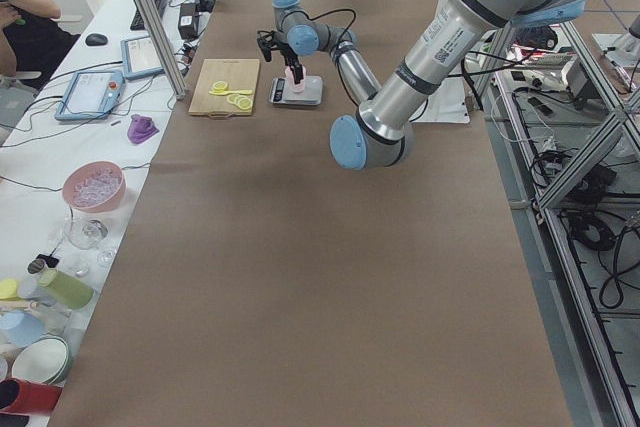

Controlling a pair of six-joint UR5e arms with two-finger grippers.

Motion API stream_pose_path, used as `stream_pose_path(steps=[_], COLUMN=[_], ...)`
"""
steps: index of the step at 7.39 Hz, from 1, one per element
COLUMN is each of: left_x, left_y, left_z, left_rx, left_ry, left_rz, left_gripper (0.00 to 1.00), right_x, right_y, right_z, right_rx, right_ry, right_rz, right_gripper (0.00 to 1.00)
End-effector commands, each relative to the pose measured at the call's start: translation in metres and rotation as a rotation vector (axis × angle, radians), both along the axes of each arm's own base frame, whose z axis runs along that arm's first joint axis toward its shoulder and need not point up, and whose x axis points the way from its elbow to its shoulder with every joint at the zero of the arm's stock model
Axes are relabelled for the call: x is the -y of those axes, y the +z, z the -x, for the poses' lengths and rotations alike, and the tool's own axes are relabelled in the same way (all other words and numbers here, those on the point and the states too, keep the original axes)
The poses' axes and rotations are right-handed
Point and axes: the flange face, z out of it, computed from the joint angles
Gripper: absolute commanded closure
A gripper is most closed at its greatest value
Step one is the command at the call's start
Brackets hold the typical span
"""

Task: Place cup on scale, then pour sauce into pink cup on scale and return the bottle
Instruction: 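Withdraw the left gripper while the right gripper carries the bottle toward the cup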

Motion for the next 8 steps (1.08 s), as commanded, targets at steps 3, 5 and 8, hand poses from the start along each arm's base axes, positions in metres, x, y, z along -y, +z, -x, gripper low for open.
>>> stream_pose_path(steps=[3, 5, 8], left_x=[0.017, 0.025, 0.025], left_y=[0.074, 0.081, 0.101], left_z=[0.110, 0.136, 0.155], left_rx=[0.034, 0.040, 0.059], left_ry=[0.004, -0.027, -0.034], left_rz=[-0.102, -0.110, -0.116], left_gripper=[0.01, 0.01, 0.01], right_x=[-0.023, -0.056, -0.085], right_y=[-0.049, -0.067, -0.072], right_z=[0.097, 0.159, 0.205], right_rx=[-0.141, -0.369, -0.554], right_ry=[0.057, 0.080, 0.123], right_rz=[-0.029, -0.091, -0.131], right_gripper=[1.00, 1.00, 1.00])
